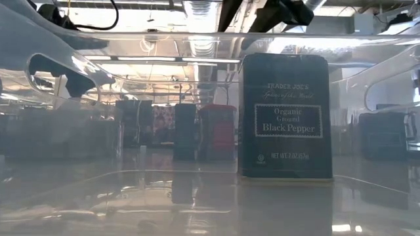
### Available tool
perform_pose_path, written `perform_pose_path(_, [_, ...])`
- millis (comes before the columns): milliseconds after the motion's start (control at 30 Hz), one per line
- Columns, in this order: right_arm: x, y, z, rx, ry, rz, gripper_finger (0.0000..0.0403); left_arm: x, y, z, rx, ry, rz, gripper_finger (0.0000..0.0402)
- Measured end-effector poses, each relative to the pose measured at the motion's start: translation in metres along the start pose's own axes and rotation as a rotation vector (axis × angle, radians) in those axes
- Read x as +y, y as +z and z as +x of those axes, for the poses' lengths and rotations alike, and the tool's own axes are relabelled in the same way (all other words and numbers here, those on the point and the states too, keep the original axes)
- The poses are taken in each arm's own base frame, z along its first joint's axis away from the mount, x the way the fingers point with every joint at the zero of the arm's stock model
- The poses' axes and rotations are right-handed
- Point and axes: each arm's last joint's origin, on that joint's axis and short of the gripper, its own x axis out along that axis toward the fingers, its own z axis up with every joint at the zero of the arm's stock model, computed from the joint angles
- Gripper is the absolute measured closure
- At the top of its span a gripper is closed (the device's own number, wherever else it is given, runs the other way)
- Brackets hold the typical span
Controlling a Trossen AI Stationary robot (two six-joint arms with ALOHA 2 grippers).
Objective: Sort spices by type
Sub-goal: Put the top left red seasoning can into the black bin
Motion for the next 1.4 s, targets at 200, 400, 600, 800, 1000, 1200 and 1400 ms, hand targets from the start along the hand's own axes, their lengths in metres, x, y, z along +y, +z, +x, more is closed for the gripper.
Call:
perform_pose_path(200, [0.003, -0.002, 0.0, 0.044, 0.046, -0.068, 0.0185, 0.0, 0.003, 0.0, -0.035, 0.038, -0.126, 0.0022])
perform_pose_path(400, [-0.014, -0.013, -0.017, 0.07, -0.11, -0.226, 0.021, -0.006, 0.02, -0.001, -0.035, 0.136, -0.041, 0.0022])
perform_pose_path(600, [-0.059, -0.022, -0.062, 0.023, -0.213, -0.343, 0.0215, -0.022, 0.051, 0.01, 0.042, 0.256, 0.003, 0.0022])
perform_pose_path(800, [-0.124, -0.05, -0.069, -0.017, -0.034, -0.296, 0.0216, -0.041, 0.078, 0.044, 0.122, 0.35, 0.125, 0.0022])
perform_pose_path(1000, [-0.178, -0.066, -0.066, -0.139, 0.168, -0.267, 0.0218, -0.061, 0.101, 0.081, 0.204, 0.389, 0.195, 0.0022])
perform_pose_path(1200, [-0.201, -0.055, -0.064, -0.287, 0.261, -0.298, 0.0218, -0.076, 0.12, 0.103, 0.337, 0.45, 0.226, 0.0022])
perform_pose_path(1400, [-0.203, -0.04, -0.064, -0.379, 0.287, -0.295, 0.0218, -0.076, 0.144, 0.11, 0.42, 0.576, 0.162, 0.0022])
